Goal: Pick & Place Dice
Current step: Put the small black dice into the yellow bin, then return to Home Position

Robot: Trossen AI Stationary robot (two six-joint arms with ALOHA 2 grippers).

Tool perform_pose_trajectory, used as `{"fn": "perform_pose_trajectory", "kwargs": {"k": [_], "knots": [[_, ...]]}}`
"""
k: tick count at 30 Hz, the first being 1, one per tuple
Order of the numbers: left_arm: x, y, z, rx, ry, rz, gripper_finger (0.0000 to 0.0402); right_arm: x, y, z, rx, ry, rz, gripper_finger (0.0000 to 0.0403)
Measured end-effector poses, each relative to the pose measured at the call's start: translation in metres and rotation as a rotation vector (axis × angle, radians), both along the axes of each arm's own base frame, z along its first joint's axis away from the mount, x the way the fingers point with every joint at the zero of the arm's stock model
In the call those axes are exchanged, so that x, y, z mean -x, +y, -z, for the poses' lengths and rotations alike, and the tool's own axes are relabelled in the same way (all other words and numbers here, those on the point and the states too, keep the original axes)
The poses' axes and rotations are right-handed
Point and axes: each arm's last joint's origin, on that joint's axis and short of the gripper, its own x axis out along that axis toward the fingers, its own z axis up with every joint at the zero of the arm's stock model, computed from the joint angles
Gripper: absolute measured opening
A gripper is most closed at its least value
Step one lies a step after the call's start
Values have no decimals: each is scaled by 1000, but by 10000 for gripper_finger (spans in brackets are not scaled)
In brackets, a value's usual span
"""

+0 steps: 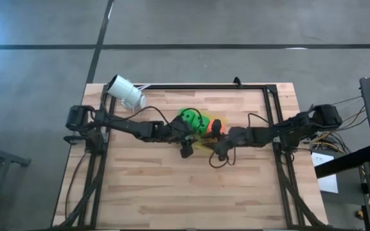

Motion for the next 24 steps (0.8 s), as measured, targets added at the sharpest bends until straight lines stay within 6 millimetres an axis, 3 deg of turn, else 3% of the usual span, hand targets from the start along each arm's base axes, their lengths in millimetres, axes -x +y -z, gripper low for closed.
{"fn": "perform_pose_trajectory", "kwargs": {"k": [4,11,19,24], "knots": [[-6,0,10,0,-6,0,180,-4,-3,2,7,14,8,173],[-5,0,8,-24,-6,18,179,-6,-10,9,6,47,34,173],[-2,0,5,-30,17,22,167,4,-6,-4,-1,19,22,173],[7,0,-9,-35,26,25,134,21,2,-21,-110,32,35,173]]}}
